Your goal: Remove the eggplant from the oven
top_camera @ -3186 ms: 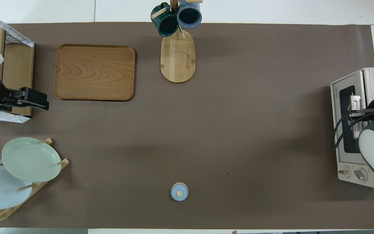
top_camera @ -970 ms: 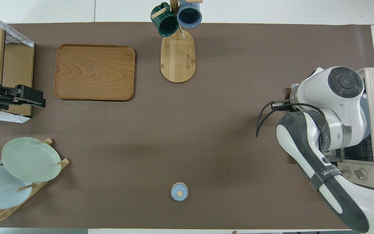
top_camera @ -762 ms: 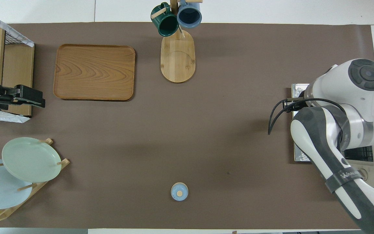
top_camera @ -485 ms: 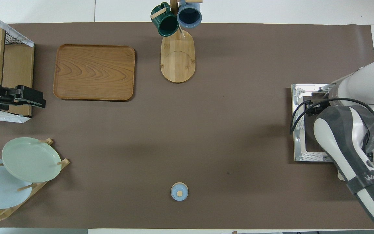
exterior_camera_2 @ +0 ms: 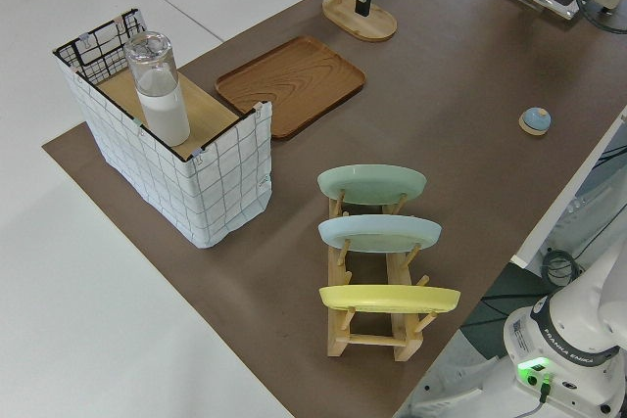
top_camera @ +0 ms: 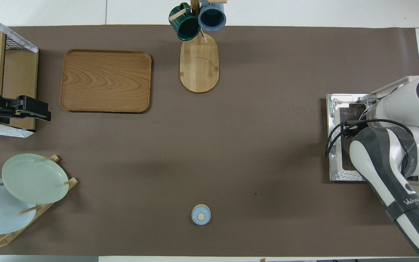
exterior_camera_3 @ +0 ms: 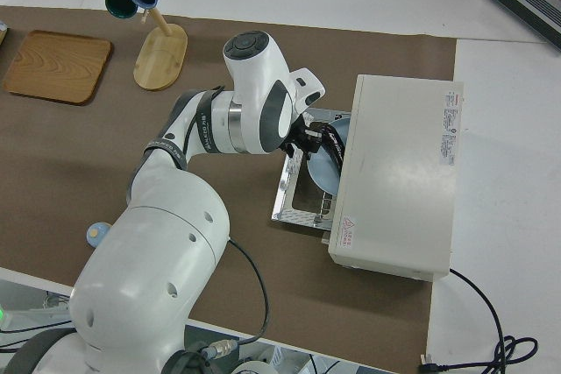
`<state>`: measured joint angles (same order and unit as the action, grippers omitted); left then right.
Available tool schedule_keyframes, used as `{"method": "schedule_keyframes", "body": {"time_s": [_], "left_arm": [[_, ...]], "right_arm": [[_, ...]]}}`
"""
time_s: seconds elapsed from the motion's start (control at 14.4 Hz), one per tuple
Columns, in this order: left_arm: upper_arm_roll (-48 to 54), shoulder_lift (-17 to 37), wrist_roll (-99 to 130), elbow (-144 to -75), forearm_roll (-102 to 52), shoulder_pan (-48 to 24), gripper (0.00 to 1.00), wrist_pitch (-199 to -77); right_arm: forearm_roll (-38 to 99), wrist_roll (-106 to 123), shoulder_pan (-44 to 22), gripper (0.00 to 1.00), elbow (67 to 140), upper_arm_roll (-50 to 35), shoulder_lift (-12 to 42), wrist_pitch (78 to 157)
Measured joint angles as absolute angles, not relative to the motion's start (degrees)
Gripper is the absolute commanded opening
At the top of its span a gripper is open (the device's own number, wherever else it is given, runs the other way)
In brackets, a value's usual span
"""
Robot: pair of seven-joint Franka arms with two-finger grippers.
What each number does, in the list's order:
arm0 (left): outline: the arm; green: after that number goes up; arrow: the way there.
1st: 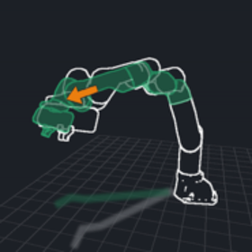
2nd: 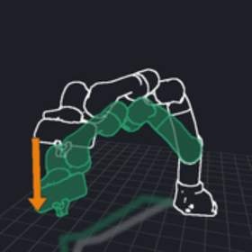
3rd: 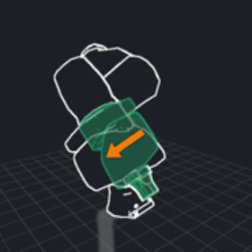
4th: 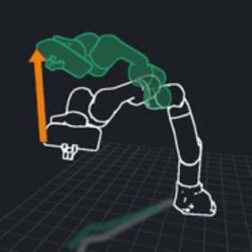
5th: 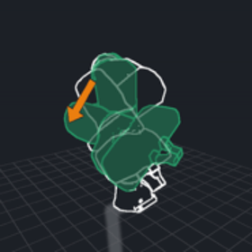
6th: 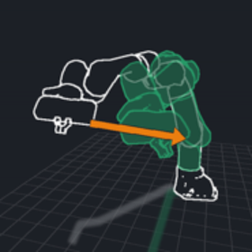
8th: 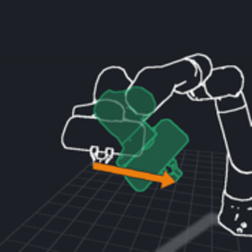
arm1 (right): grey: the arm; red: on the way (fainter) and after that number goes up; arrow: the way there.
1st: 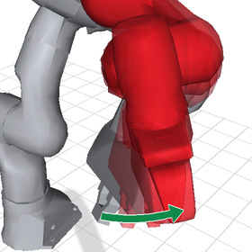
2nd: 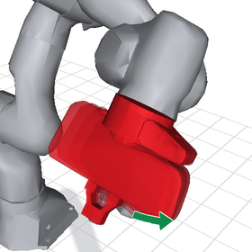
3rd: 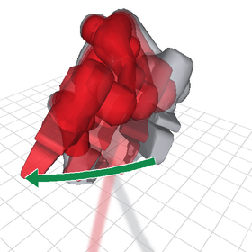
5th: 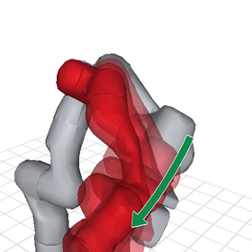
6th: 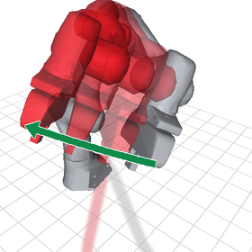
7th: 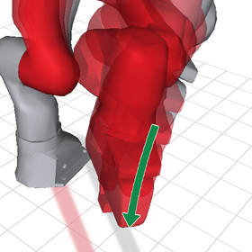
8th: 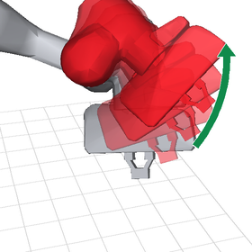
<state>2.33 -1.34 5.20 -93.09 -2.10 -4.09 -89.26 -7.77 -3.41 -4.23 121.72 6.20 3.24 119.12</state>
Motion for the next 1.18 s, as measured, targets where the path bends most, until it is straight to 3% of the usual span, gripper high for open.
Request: {"method": "schedule_keyframes", "body": {"time_s": [0.21,0.55,0.76,1.18], "left_arm": [[2.33,-1.34,5.56,-93.1,-2.1,-4.09,1.0,-89.26],[2.39,-1.36,5.59,-93.13,-2.1,-4.09,1.0,-89.26],[2.52,-1.37,5.6,-93.15,-2.1,-4.09,1.0,-89.26],[2.53,-1.4,5.6,-93.18,-2.1,-4.09,1.0,-89.26]], "right_arm": [[-7.82,-1.75,-3.36,0.41,122.54,6.21,2.76,119.67],[-7.84,-1.67,-3.32,0.31,123.95,6.19,2.32,121.04],[-8.17,-1.48,-3.29,0.0,125.5,6.21,2.0,122.74],[-15.24,0.51,-3.87,0.0,125.72,5.56,0.89,122.45]]}}
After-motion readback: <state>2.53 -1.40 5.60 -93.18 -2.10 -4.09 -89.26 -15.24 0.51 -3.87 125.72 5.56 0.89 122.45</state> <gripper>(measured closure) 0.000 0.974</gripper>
